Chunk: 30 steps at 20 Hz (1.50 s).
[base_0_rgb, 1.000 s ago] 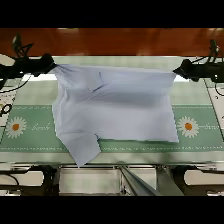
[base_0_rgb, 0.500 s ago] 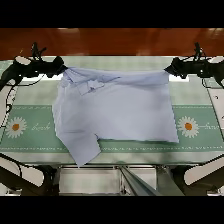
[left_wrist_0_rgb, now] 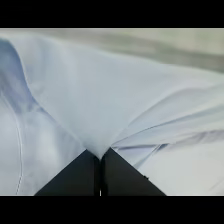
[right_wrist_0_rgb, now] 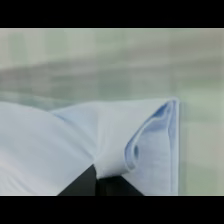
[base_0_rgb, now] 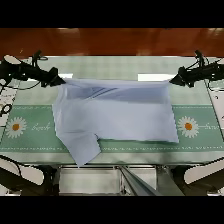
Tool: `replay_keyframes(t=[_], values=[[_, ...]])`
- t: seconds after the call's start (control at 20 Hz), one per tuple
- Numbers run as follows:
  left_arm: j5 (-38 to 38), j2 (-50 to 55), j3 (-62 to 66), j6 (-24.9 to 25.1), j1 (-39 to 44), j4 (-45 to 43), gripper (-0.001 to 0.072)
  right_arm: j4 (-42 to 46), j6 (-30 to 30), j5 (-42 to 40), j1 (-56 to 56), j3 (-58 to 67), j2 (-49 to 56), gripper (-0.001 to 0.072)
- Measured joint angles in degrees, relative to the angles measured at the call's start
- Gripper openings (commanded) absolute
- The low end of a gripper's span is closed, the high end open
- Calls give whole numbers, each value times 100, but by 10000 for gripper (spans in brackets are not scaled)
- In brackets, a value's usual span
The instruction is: Fold the shirts.
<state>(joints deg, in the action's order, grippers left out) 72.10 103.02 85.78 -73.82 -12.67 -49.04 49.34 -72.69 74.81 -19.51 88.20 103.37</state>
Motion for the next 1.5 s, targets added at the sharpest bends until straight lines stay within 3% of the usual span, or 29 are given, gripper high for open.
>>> replay_keyframes(t=[0.25,0.3,0.35,0.4,0.45,0.75,0.95,1.3,1.5], values=[[776,-4,-435,7,22,-577,22,402,-39,348,81,-315,-17,25],[831,-4,-492,7,33,-614,25,448,-46,376,87,-352,-17,125],[903,-4,-533,9,46,-654,103,485,-92,407,96,-376,-17,335],[942,-4,-562,4,59,-686,354,498,-157,424,96,-393,-17,415],[1054,-4,-573,-24,66,-704,509,544,-214,474,96,-404,-24,415],[1775,-494,-669,-195,-98,-767,508,715,-546,914,-313,-538,-625,414],[1143,-1908,-1860,-208,-546,-861,508,920,-612,466,-745,-1982,-1864,415],[374,-4194,-5075,-315,-2256,-625,507,-229,356,-721,-1257,-5351,-3895,414],[313,-4476,-6022,-568,-2221,-870,508,-614,623,-879,-1309,-5954,-4245,414]])
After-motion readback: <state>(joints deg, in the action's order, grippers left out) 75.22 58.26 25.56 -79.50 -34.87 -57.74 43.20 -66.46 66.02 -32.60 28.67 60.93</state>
